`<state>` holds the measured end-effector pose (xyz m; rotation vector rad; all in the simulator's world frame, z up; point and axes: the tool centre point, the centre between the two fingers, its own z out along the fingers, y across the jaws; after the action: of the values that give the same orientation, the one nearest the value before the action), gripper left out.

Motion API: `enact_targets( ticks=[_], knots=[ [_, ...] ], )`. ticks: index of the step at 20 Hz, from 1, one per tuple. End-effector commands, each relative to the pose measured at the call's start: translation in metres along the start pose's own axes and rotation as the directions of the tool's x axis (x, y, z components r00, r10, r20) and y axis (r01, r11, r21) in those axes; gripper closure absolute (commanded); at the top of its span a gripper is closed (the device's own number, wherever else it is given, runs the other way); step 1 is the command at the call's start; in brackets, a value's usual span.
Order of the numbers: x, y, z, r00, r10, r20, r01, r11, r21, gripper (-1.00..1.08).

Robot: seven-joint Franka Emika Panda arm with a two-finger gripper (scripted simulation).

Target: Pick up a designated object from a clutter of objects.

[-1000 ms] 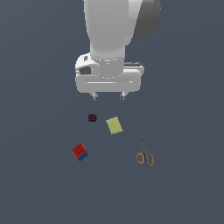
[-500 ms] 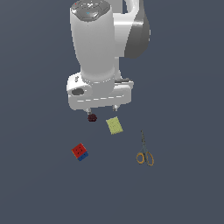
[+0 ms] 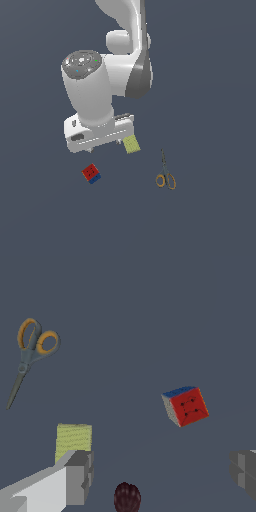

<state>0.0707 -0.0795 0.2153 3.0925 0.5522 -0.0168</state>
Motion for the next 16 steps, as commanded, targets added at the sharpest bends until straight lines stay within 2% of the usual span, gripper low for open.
enact_targets(
  ticks=[1,9,16],
  knots=[
    [0.003,0.013,0.017,0.999,-0.050,-0.001,0.050,0.999,-0.001,-0.92],
    [0.008,0.053,0.074,0.979,-0.202,-0.005,0.202,0.979,-0.003,-0.92],
    [0.007,0.076,0.112,0.956,-0.293,-0.008,0.293,0.956,-0.004,-0.92]
  ],
)
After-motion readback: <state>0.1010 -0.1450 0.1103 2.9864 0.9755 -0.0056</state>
